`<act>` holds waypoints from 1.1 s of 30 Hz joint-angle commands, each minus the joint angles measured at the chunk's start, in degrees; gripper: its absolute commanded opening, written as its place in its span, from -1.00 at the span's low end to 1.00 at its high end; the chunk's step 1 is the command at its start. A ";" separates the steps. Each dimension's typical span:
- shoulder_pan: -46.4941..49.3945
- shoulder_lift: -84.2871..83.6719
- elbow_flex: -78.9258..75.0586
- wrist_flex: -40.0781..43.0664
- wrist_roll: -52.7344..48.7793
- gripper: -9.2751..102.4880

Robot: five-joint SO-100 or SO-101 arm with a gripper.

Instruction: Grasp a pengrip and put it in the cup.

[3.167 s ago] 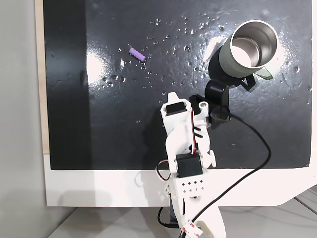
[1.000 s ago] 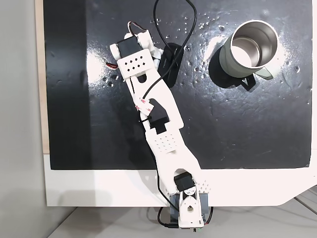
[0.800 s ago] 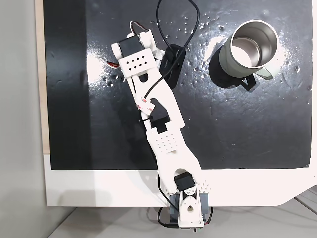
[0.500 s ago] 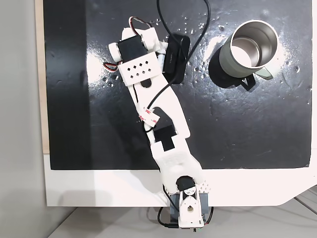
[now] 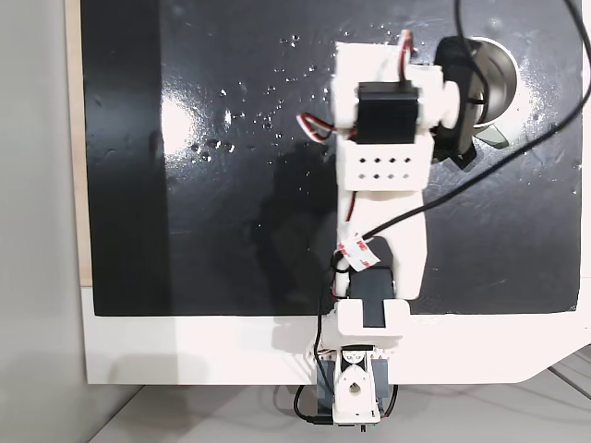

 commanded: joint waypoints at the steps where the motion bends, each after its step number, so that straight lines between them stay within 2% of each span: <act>1: 7.38 4.22 -3.96 0.97 -5.27 -0.84; 12: 19.60 0.79 -13.62 0.62 -16.08 -0.83; 16: 21.36 -4.48 -20.92 0.62 -16.70 -0.83; 23: 21.97 -5.80 -21.01 0.88 -17.05 -0.82; 24: 21.97 -5.80 -21.01 0.88 -17.05 -0.76; 26: 21.97 -5.71 -20.92 1.05 -16.96 -0.45; 28: 21.88 -5.19 -20.65 1.05 -16.88 -0.26; 33: 21.88 -4.66 -20.57 1.14 -16.88 -0.25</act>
